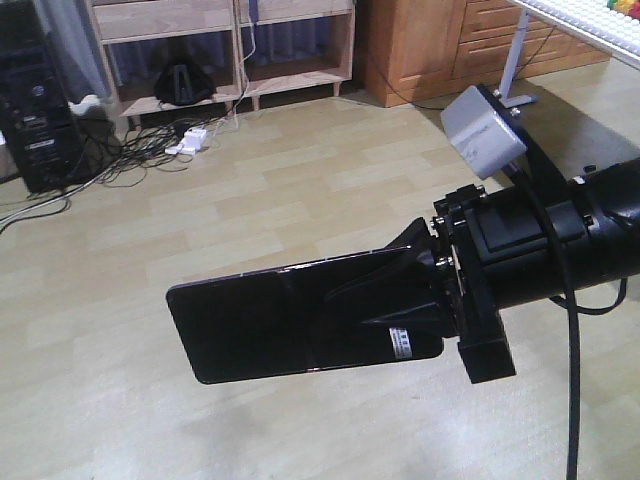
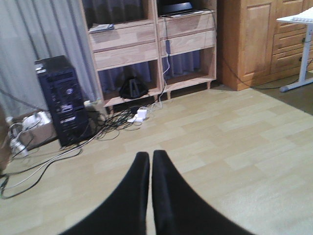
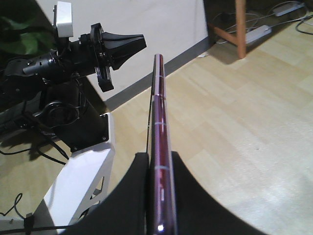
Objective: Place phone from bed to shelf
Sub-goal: 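Hold the phone in the right gripper while driving to the shelf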
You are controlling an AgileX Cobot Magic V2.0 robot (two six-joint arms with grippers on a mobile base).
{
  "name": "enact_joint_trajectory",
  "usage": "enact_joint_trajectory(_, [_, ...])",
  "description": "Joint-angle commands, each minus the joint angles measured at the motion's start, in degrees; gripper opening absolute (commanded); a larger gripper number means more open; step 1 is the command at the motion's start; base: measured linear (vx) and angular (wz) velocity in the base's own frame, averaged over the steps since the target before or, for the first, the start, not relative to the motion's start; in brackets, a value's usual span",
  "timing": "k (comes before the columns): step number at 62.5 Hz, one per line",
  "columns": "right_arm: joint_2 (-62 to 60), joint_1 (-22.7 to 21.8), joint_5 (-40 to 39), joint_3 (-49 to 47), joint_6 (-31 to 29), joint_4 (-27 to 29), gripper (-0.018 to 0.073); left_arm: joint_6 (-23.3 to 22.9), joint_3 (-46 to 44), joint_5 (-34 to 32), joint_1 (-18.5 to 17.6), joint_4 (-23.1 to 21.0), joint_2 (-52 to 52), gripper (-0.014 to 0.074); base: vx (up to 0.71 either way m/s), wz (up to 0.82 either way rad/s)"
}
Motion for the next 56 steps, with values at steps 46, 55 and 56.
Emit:
enact_joint_trajectory(46, [-1.61, -0.02, 4.03, -1.61, -0.09, 4.99, -0.0002, -0.33, -1.22, -4.15, -0.2, -0.52, -0.77, 0.0001, 0.48, -0.22])
enact_joint_trajectory(55, [-1.61, -0.02, 4.03, -1.61, -0.09, 4.99, -0.0002, -0.33, -1.22, -4.15, -0.2, -0.52, -0.77, 0.0001, 0.48, -0.25])
enact_joint_trajectory(56, [-1.61, -0.02, 4.03, -1.61, -0.09, 4.99, -0.0002, -0.33, -1.22, -4.15, -0.2, -0.52, -0.77, 0.0001, 0.47, -0.24])
